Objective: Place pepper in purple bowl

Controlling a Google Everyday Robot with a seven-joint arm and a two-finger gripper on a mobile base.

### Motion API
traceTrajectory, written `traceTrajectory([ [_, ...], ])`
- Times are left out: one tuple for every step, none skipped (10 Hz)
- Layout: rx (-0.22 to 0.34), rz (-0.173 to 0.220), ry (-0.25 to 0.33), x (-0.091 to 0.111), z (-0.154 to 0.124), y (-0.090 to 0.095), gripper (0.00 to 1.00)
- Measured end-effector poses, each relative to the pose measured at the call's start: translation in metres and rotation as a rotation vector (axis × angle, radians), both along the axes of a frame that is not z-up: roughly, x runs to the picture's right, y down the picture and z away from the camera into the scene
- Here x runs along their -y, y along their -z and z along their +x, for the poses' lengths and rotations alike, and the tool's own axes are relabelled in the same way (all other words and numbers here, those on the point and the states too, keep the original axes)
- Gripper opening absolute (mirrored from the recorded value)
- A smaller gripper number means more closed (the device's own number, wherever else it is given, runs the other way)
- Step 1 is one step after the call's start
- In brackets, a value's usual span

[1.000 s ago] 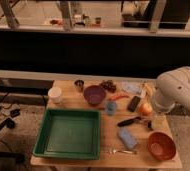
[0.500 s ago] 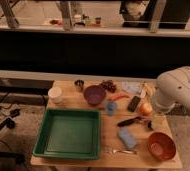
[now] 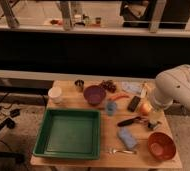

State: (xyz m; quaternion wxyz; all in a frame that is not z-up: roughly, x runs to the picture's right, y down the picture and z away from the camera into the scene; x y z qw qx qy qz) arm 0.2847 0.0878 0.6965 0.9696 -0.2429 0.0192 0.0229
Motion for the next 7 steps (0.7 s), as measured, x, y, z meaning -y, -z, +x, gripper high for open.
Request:
traceTrajectory([
  [0.010, 0.005, 0.012, 0.004, -0.006, -0.004, 0.80],
  [0.028, 0.009, 0.024, 0.008, -0.013, -0.011, 0.80],
  [0.060, 0.021, 0.036, 0.013, -0.024, -0.021, 0.80],
  [0.095, 0.039, 0.043, 0.021, -0.033, -0.032, 0.80],
  [0.125, 0.055, 0.045, 0.027, -0.040, -0.041, 0.80],
  [0.150, 0.071, 0.047, 0.035, -0.046, -0.052, 0.80],
  [0.176, 0.083, 0.057, 0.045, -0.057, -0.070, 0.80],
])
